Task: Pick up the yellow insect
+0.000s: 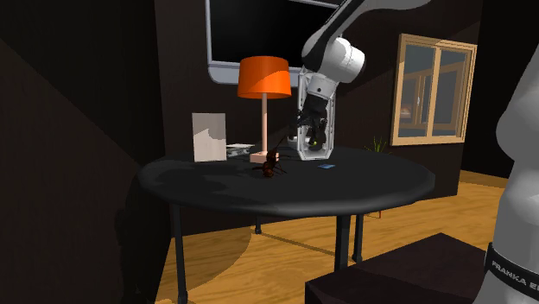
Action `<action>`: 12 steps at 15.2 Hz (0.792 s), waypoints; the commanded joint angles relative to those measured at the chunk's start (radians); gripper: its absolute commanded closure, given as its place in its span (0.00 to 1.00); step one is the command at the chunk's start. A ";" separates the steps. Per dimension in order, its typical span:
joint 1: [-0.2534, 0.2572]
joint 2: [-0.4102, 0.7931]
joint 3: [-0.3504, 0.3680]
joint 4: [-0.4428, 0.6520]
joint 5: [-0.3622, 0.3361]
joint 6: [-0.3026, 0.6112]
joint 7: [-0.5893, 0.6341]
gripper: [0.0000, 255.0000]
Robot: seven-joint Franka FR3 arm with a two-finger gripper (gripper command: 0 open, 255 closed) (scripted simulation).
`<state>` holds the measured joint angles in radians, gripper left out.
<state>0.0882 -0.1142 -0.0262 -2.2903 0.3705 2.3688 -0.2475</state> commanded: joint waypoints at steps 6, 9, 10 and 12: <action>0.014 0.231 0.006 0.179 0.250 0.130 -0.157 0.00; 0.004 0.330 0.026 0.279 0.350 0.160 -0.218 0.00; -0.001 0.363 0.034 0.315 0.381 0.167 -0.236 0.00; -0.003 0.371 0.039 0.314 0.390 0.176 -0.246 0.00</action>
<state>0.0874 0.2424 0.0089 -1.9873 0.7464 2.5390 -0.4824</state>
